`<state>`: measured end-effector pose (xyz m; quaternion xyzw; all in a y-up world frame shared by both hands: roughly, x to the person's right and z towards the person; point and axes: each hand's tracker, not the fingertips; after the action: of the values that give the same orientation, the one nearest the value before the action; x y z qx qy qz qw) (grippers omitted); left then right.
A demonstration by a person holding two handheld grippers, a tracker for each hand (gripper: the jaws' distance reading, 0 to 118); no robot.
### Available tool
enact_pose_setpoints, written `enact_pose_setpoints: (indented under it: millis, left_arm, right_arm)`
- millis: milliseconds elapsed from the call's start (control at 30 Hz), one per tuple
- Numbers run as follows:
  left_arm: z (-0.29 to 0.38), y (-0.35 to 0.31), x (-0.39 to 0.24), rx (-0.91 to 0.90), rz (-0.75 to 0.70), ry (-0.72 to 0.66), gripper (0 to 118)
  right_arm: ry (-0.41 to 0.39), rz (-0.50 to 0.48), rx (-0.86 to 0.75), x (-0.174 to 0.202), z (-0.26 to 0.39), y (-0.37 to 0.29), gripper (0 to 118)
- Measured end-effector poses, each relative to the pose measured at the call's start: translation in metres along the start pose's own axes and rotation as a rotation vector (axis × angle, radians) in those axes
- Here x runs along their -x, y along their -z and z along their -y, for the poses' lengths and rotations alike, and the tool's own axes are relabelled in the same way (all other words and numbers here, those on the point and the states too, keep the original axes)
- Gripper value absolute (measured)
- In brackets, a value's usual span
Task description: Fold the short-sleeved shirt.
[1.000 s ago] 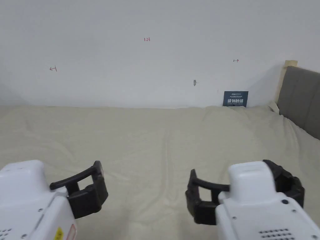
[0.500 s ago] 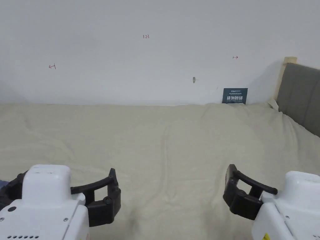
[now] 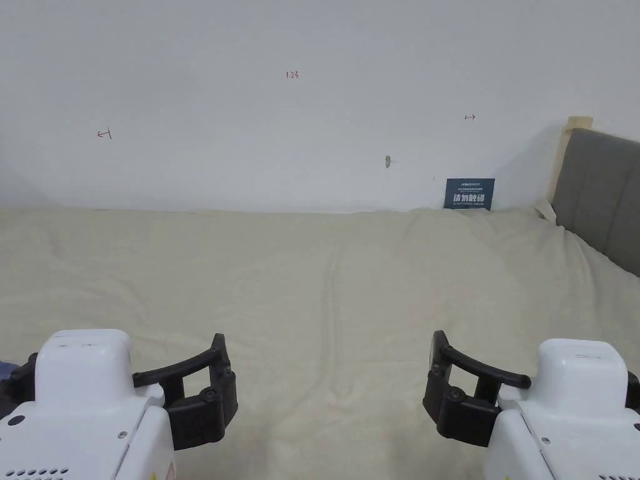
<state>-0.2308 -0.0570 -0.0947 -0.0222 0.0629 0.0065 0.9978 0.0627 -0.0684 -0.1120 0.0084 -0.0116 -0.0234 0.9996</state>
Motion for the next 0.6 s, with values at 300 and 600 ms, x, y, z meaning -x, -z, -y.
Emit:
enact_pose_setpoints:
  millis: [300,600]
  left_arm:
    - [-0.002,-0.002,0.001,-0.002,0.049,-0.043,114]
    - [0.0,-0.002,-0.011,0.005,0.037,0.029,8]
  right_arm:
    - [-0.058,0.011,-0.031,0.004,-0.004,-0.008,104]
    - [-0.001,-0.004,-0.017,0.0,-0.006,-0.007,0]
